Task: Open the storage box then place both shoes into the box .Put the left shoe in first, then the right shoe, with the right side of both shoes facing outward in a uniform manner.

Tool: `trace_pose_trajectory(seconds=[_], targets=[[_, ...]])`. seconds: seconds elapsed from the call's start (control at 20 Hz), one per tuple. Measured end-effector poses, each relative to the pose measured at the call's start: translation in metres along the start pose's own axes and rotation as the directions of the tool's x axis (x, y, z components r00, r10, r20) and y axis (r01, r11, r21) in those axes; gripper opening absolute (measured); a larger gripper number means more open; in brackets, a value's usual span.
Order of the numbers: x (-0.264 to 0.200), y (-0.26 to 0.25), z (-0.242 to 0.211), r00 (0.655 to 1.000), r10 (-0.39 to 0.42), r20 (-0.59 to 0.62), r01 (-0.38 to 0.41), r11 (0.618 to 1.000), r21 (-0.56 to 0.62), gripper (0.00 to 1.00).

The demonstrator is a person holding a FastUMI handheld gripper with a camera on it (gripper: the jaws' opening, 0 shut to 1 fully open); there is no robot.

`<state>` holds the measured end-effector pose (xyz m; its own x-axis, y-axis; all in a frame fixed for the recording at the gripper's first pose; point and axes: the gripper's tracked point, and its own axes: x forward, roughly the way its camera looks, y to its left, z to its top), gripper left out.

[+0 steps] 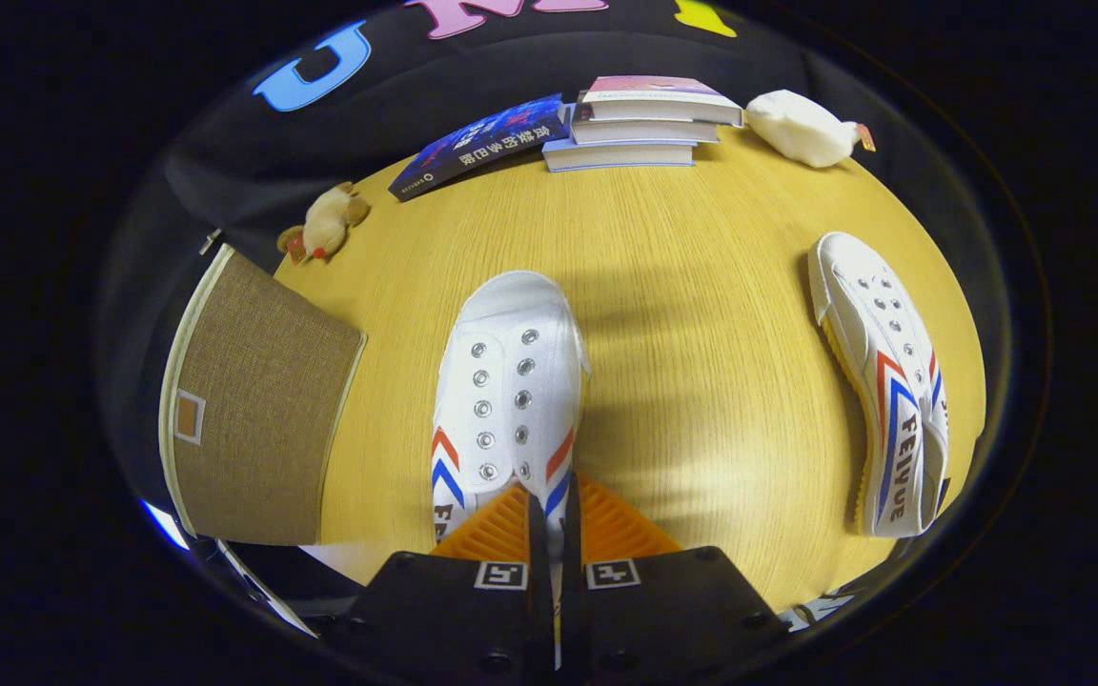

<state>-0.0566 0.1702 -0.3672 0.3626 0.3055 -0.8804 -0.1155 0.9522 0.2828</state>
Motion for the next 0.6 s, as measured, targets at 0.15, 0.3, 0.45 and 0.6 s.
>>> trace_pose_trajectory(seconds=[0.15, 0.3, 0.45, 0.6], targets=[[-0.006, 0.011, 0.002, 1.0, 0.015, 0.015, -0.015, 0.999, 0.052, 0.05], [-0.023, 0.018, 0.009, 0.999, 0.002, 0.04, -0.005, 0.997, 0.079, 0.05], [-0.056, 0.033, 0.027, 0.997, 0.016, 0.081, -0.028, 0.989, 0.147, 0.05], [-0.103, 0.053, 0.051, 0.989, 0.035, 0.142, -0.061, 0.981, 0.184, 0.05]])
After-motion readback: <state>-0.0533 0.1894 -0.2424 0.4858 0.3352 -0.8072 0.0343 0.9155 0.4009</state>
